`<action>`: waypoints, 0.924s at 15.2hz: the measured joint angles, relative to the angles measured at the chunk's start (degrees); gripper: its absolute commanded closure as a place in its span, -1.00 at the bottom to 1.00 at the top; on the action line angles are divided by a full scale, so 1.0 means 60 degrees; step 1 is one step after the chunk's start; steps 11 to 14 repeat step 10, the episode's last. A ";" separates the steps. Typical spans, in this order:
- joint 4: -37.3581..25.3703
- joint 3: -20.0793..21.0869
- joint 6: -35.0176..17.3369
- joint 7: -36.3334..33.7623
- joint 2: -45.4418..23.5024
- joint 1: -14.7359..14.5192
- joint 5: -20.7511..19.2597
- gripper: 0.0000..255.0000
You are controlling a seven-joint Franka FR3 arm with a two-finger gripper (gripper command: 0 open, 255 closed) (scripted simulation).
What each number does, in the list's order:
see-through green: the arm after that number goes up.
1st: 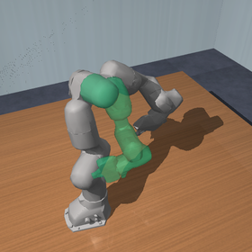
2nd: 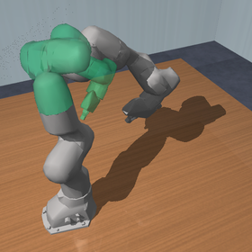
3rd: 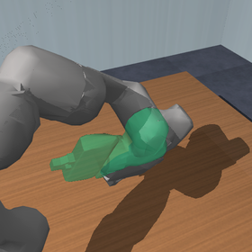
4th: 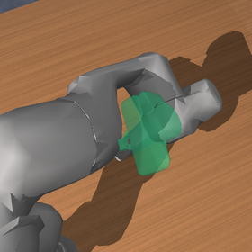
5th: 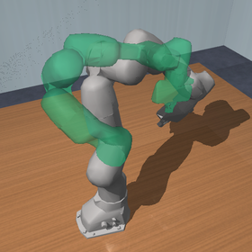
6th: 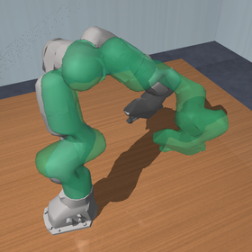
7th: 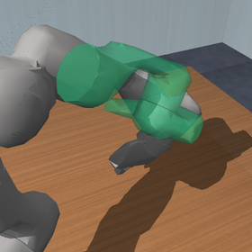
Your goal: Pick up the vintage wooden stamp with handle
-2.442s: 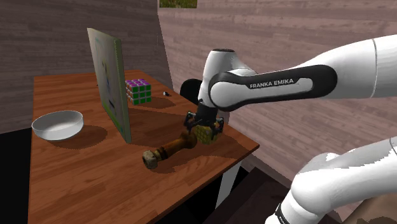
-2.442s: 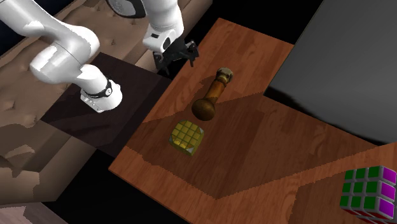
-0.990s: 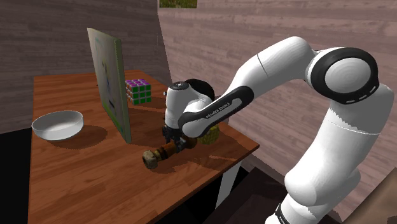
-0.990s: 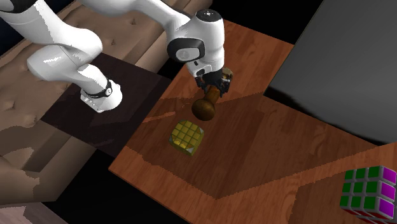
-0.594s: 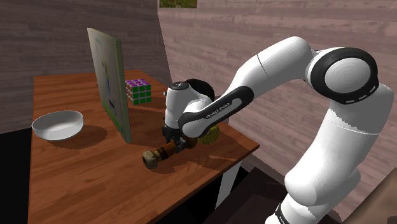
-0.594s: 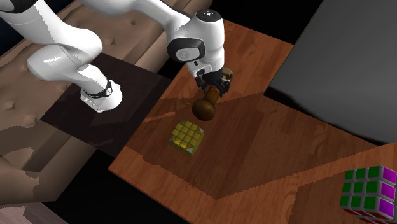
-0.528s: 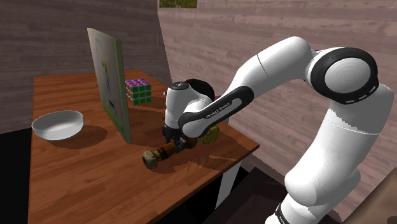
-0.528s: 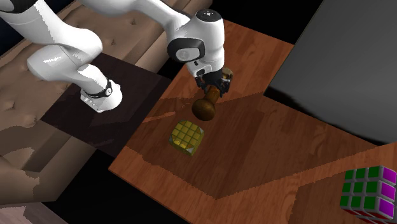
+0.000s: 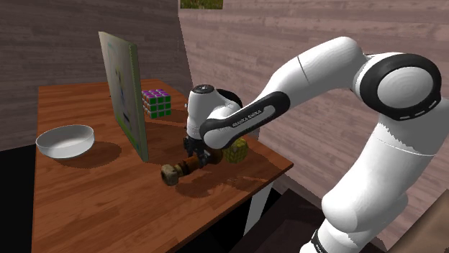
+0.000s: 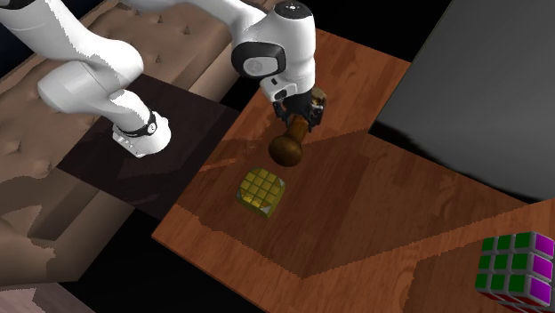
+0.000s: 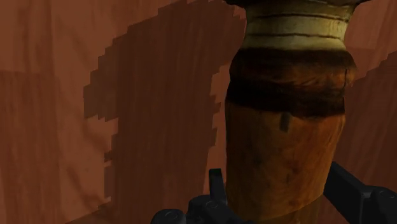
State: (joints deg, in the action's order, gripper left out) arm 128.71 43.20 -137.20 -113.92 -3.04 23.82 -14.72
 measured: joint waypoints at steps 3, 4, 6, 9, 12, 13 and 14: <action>-0.0135 0.0032 0.0342 0.0338 0.0346 0.0034 0.0427 1.00; -0.0196 0.0035 0.0449 0.0418 0.0424 0.0037 0.0527 1.00; -0.0309 0.0038 0.0675 0.0584 0.0602 0.0038 0.0742 1.00; -0.0492 0.0014 0.1008 0.0823 0.0842 0.0045 0.1016 1.00; -0.0526 0.0011 0.1085 0.0873 0.0907 0.0040 0.1086 1.00; -0.0526 0.0011 0.1085 0.0873 0.0907 0.0040 0.1086 1.00; -0.0526 0.0011 0.1085 0.0873 0.0907 0.0040 0.1086 1.00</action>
